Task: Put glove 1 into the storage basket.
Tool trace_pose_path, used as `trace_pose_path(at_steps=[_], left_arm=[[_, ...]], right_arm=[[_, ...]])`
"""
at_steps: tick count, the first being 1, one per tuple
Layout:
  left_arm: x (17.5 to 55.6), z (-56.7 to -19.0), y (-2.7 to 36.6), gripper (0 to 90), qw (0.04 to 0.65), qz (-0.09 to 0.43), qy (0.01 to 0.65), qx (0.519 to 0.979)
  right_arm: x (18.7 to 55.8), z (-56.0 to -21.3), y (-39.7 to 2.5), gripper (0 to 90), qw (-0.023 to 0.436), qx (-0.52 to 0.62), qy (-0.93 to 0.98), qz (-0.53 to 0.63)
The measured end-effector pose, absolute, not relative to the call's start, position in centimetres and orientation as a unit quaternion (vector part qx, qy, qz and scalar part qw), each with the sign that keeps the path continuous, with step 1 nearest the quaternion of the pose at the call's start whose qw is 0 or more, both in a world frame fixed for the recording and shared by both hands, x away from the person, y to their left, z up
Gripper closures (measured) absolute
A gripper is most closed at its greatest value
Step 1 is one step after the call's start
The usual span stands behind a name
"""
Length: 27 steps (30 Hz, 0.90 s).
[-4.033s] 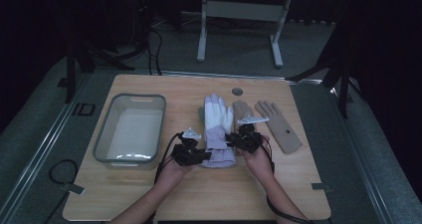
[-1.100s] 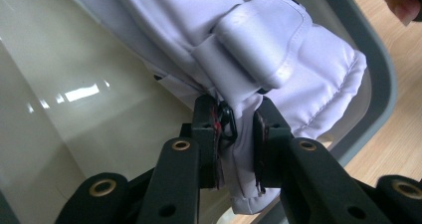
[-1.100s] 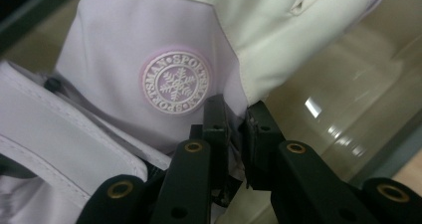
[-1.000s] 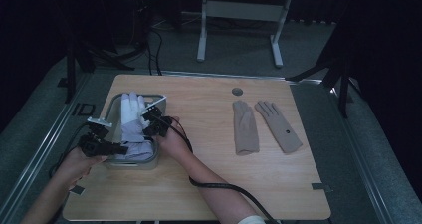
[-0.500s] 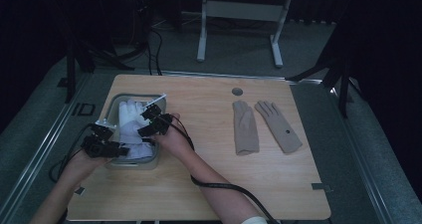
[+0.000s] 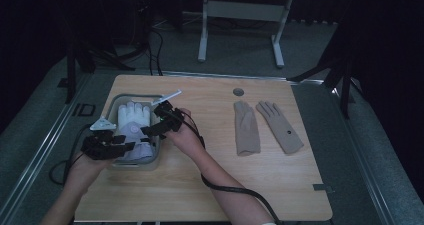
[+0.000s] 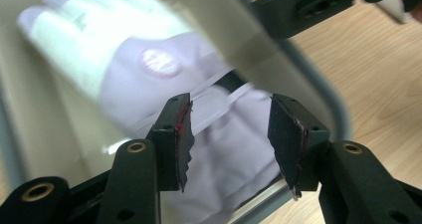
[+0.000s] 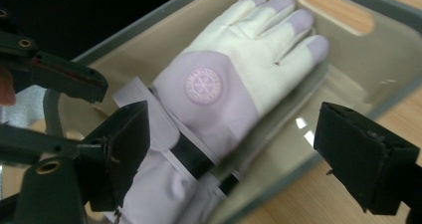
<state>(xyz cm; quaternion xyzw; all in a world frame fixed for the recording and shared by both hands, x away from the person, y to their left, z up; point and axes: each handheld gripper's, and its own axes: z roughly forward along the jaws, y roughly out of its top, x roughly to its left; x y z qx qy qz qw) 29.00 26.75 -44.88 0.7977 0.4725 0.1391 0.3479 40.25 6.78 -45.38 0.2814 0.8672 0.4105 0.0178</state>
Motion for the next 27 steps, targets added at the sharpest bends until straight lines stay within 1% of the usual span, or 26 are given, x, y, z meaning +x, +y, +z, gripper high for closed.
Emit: trace_pose_path(at_steps=[5, 6, 9, 10, 11, 12, 15, 16, 18, 19, 20, 23, 24, 27], left_arm=[[29.0, -44.8, 25.0, 53.1, 0.363, 0.133, 0.458, 0.8], [29.0, -44.7, 24.1, 53.3, 0.372, 0.132, 0.451, 0.801], [28.9, -44.7, 23.2, 53.5, 0.377, 0.133, 0.444, 0.802], [28.9, -44.6, 22.3, 53.8, 0.383, 0.132, 0.435, 0.804], [28.9, -44.6, 22.3, 53.8, 0.383, 0.132, 0.435, 0.804], [28.8, -44.5, 21.5, 53.8, 0.386, 0.131, 0.43, 0.806], [28.7, -44.5, 20.5, 53.7, 0.397, 0.127, 0.425, 0.803], [28.6, -44.6, 20.1, 53.6, 0.403, 0.129, 0.423, 0.802], [28.3, -44.8, 18.9, 51.5, 0.41, 0.126, 0.412, 0.804], [28.3, -44.8, 18.9, 50.3, 0.41, 0.126, 0.412, 0.804], [28.2, -44.8, 18.0, 48.7, 0.413, 0.125, 0.404, 0.807], [28.1, -44.9, 17.3, 44.9, 0.417, 0.125, 0.4, 0.806], [28.1, -45.0, 16.6, 42.9, 0.421, 0.12, 0.396, 0.807], [28.0, -45.1, 16.1, 36.1, 0.426, 0.118, 0.393, 0.806]], right_arm=[[40.1, -45.2, 5.1, 14.2, 0.023, 0.279, 0.864, 0.418], [40.1, -45.1, 4.2, 14.1, 0.027, 0.277, 0.864, 0.419], [40.0, -44.9, 3.3, 14.0, 0.02, 0.278, 0.864, 0.419], [39.9, -44.7, 2.4, 13.1, 0.021, 0.28, 0.862, 0.422], [39.9, -44.7, 2.4, 13.1, 0.021, 0.28, 0.862, 0.422], [39.6, -44.5, 1.5, 10.4, 0.024, 0.279, 0.864, 0.419], [39.4, -44.5, 0.8, 10.5, 0.024, 0.276, 0.863, 0.422], [39.2, -44.6, -0.1, 10.7, 0.032, 0.277, 0.863, 0.421], [39.1, -44.7, -1.0, 13.6, 0.028, 0.277, 0.862, 0.424], [39.1, -44.7, -1.0, 13.6, 0.028, 0.277, 0.862, 0.424], [39.0, -44.6, -1.9, 14.4, 0.037, 0.279, 0.86, 0.426], [38.9, -44.6, -2.8, 14.3, 0.037, 0.282, 0.858, 0.429], [38.9, -44.6, -3.7, 12.3, 0.027, 0.276, 0.86, 0.429], [38.8, -44.6, -4.9, 12.4, 0.021, 0.278, 0.859, 0.43]])
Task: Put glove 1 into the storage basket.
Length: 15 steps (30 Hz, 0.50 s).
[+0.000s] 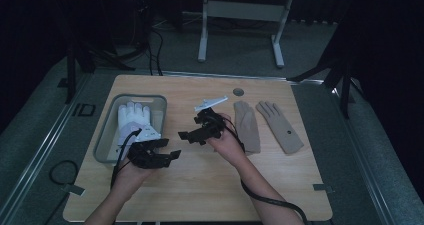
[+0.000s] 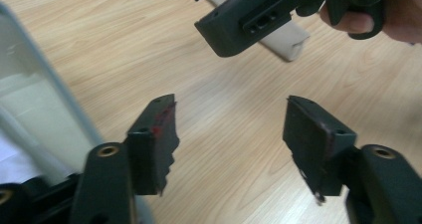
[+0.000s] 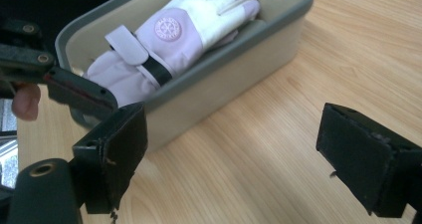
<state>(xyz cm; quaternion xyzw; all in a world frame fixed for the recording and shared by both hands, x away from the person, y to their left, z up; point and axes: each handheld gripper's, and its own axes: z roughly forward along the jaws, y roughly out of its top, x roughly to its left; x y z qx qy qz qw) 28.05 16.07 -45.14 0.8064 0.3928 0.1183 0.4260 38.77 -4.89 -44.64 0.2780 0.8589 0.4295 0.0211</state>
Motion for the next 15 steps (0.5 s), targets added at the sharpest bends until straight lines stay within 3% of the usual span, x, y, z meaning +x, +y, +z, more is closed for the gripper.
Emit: trace_pose_path(at_steps=[6, 15], left_arm=[[28.0, -45.8, 14.7, 16.4, 0.437, 0.098, 0.379, 0.809], [27.2, -48.4, 12.5, 16.4, 0.46, 0.103, 0.336, 0.816]], right_arm=[[38.3, -45.4, -6.9, 13.1, 0.028, 0.276, 0.86, 0.429], [38.4, -47.0, -10.3, 11.8, 0.023, 0.311, 0.845, 0.435]])
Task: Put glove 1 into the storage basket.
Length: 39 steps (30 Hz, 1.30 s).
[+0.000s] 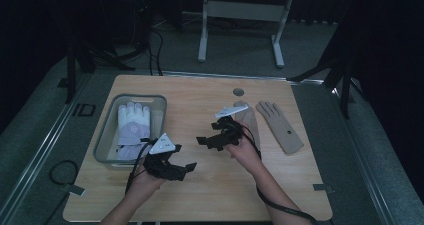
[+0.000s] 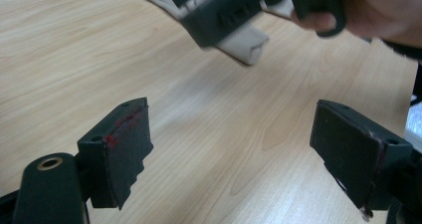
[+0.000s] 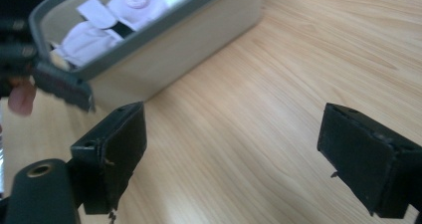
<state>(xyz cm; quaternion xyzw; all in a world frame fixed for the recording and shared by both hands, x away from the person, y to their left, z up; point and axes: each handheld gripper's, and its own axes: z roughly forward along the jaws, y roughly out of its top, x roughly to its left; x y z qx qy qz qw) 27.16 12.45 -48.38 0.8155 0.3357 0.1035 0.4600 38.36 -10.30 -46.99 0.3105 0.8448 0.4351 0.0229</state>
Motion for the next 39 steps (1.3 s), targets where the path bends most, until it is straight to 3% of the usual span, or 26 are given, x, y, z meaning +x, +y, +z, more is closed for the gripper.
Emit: trace_pose_path(at_steps=[7, 15, 21, 39], left_arm=[[27.0, -50.8, 11.6, 16.3, 0.479, 0.09, 0.319, 0.813], [27.2, -52.8, 11.1, 16.3, 0.49, 0.081, 0.315, 0.809], [27.2, -54.0, 11.5, 16.3, 0.512, 0.089, 0.32, 0.792], [27.1, -55.2, 11.2, 16.2, 0.499, 0.113, 0.306, 0.803]], right_arm=[[38.2, -48.6, -12.6, 12.7, 0.04, 0.316, 0.841, 0.437], [37.6, -50.5, -14.2, 13.3, 0.03, 0.308, 0.85, 0.426], [36.7, -51.8, -15.3, 14.0, 0.074, 0.282, 0.858, 0.424], [36.3, -53.5, -18.9, 12.4, 0.065, 0.333, 0.833, 0.437]])
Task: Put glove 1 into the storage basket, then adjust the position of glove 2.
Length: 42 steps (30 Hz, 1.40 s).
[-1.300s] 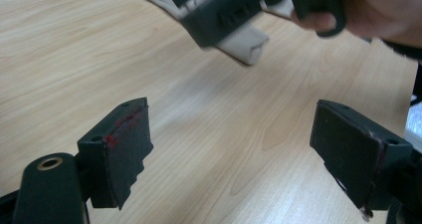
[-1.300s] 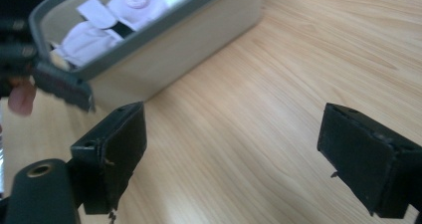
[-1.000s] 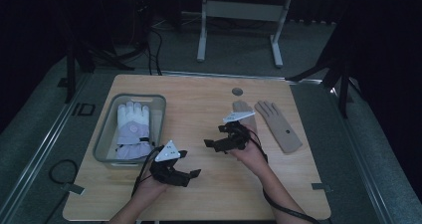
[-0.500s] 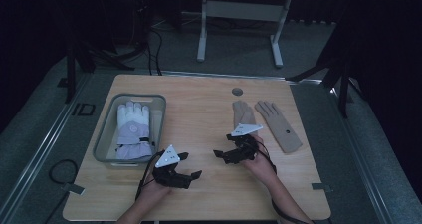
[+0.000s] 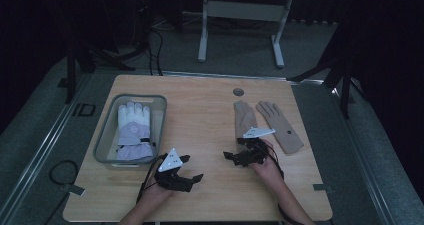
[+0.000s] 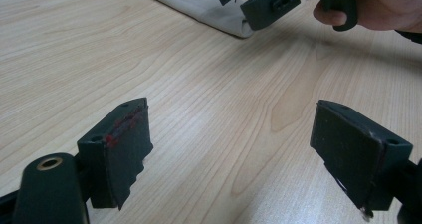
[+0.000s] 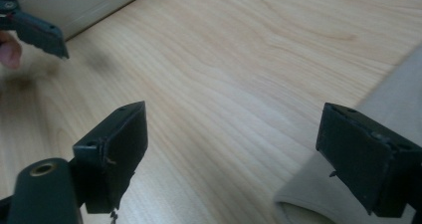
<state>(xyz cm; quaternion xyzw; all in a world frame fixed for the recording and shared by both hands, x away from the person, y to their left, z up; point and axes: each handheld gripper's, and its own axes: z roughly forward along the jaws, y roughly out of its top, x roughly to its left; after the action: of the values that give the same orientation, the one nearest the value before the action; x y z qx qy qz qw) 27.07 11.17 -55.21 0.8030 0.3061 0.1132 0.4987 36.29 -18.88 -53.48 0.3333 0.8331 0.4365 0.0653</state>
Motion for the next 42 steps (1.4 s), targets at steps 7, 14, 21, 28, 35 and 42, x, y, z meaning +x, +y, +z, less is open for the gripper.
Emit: trace_pose_path(at_steps=[7, 14, 21, 28, 35, 42], left_arm=[[27.2, -55.2, 11.4, 15.9, 0.501, 0.114, 0.311, 0.799], [27.1, -55.3, 11.3, 15.5, 0.504, 0.116, 0.312, 0.797], [26.8, -55.4, 10.7, 15.5, 0.502, 0.115, 0.3, 0.803], [26.7, -55.4, 10.7, 13.8, 0.5, 0.115, 0.297, 0.805], [26.7, -55.2, 10.9, 1.7, 0.502, 0.119, 0.309, 0.799], [26.8, -55.0, 11.2, 0.9, 0.501, 0.122, 0.319, 0.795]], right_arm=[[36.2, -52.6, -19.3, 10.9, 0.088, 0.33, 0.83, 0.441], [37.2, -50.7, -20.2, 24.4, 0.118, 0.337, 0.824, 0.44], [38.7, -49.8, -20.8, 36.1, 0.144, 0.352, 0.814, 0.44], [42.3, -49.2, -21.3, 50.7, 0.177, 0.401, 0.798, 0.414], [44.4, -50.3, -21.3, 46.3, 0.183, 0.425, 0.793, 0.397], [46.0, -52.0, -21.4, 44.2, 0.185, 0.45, 0.786, 0.381]])
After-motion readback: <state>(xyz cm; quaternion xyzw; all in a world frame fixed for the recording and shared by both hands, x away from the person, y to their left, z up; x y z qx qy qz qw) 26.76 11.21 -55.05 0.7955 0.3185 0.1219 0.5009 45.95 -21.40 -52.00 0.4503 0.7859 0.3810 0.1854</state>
